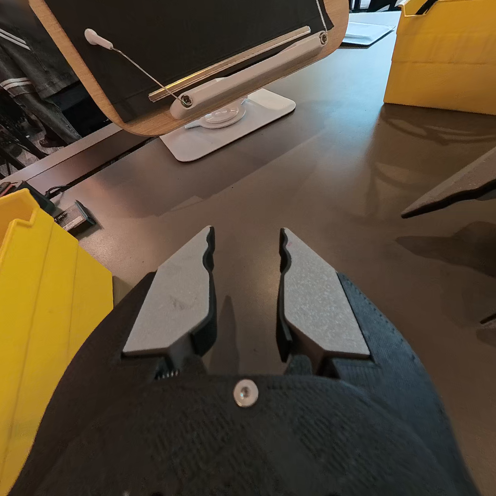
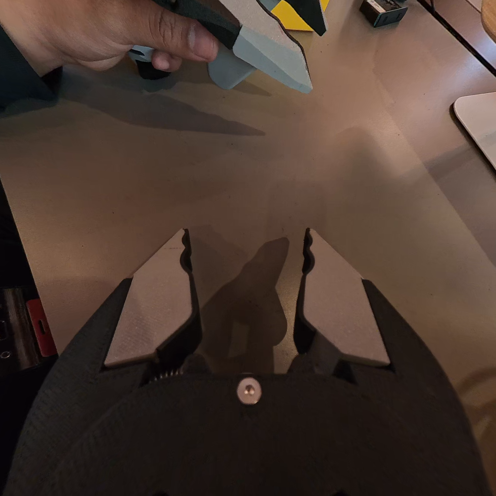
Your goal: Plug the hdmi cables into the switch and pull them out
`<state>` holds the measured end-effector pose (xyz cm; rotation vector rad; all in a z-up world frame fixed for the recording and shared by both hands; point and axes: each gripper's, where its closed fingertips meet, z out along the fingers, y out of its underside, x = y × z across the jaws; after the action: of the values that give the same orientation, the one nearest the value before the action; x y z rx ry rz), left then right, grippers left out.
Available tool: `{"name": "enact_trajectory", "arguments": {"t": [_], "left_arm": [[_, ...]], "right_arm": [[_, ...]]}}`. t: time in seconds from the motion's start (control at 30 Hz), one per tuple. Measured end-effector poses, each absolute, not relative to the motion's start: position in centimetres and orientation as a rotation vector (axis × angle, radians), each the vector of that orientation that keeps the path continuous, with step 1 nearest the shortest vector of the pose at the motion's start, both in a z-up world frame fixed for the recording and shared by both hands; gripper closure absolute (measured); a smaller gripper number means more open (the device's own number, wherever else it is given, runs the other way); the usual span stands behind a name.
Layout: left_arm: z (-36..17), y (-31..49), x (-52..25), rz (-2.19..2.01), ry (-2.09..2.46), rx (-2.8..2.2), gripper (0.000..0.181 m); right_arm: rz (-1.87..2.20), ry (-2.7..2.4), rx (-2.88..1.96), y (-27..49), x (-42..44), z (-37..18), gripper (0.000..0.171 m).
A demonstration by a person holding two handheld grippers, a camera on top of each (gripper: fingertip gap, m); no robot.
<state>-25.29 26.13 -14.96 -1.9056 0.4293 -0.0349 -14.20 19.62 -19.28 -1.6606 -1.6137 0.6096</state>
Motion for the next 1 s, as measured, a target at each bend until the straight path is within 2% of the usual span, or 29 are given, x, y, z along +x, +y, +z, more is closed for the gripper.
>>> {"name": "enact_trajectory", "arguments": {"t": [0.27, 0.43, 0.57, 0.67, 0.77, 0.87, 1.0], "left_arm": [[-14.4, 25.7, -25.9, -0.015, 0.377, -1.874, 0.137], [-13.5, 24.6, -27.0, -0.015, 0.258, -1.835, 0.129], [-12.4, 22.7, -28.4, 0.007, 0.116, -1.776, 0.121], [-11.6, 19.5, -28.6, 0.028, 0.036, -1.723, 0.119], [-10.4, 15.5, -27.9, 0.07, 0.025, -1.641, 0.122], [-8.0, 13.1, -28.5, 0.146, -0.053, -1.536, 0.135], [-7.0, 12.0, -28.1, 0.166, 0.013, -1.664, 0.115]], "right_arm": [[0.675, -1.598, -1.663, 19.5, -14.2, -18.9, 0.089], [0.741, -1.584, -1.55, 18.7, -14.2, -17.5, 0.092], [0.711, -1.573, -1.536, 19.0, -14.4, -17.3, 0.084], [0.63, -1.519, -1.502, 19.8, -13.9, -16.8, 0.091], [0.559, -1.482, -1.474, 20.3, -13.5, -16.5, 0.097], [0.479, -1.476, -1.478, 20.7, -13.3, -16.8, 0.099], [0.384, -1.478, -1.483, 20.9, -12.8, -17.3, 0.107]]}}
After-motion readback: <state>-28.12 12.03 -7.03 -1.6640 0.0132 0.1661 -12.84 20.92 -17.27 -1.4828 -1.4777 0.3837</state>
